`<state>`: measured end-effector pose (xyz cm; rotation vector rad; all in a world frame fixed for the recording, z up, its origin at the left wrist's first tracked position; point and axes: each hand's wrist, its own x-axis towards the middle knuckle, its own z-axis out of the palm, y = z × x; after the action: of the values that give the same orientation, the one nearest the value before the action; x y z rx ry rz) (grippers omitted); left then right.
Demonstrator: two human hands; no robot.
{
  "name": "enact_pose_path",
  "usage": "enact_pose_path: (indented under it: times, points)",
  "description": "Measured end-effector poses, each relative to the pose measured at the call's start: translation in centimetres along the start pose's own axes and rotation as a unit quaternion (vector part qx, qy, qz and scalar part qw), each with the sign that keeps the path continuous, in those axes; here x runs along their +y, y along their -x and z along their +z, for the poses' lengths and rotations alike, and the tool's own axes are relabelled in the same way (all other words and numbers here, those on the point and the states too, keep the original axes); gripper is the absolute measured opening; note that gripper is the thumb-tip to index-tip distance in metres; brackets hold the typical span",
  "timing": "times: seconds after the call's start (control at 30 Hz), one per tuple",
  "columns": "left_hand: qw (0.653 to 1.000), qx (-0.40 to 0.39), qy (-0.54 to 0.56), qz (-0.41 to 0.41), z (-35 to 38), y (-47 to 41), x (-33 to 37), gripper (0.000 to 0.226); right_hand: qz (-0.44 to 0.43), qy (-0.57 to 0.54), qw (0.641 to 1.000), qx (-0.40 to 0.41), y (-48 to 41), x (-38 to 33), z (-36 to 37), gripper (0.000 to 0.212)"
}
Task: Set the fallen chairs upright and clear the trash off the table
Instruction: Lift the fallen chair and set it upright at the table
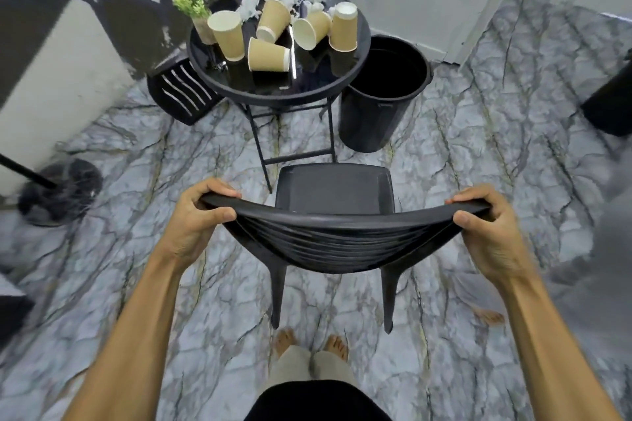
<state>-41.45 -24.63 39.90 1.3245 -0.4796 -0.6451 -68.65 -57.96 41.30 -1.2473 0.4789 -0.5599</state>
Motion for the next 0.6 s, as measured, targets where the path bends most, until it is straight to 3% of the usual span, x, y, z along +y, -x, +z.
enact_pose_path:
  times: [0.13,0.6]
  points:
    - [0.999,0.043,0.003,0.012,-0.3,-0.3,0.9,0.024,0.011,0.0,0.999,-0.05,-4.3,0.2,0.6,0.02]
    - [0.992,0.123,0.013,0.014,-3.2,-5.8,1.4,0.022,0.035,0.015,0.991,-0.128,-16.6,2.0,3.8,0.023]
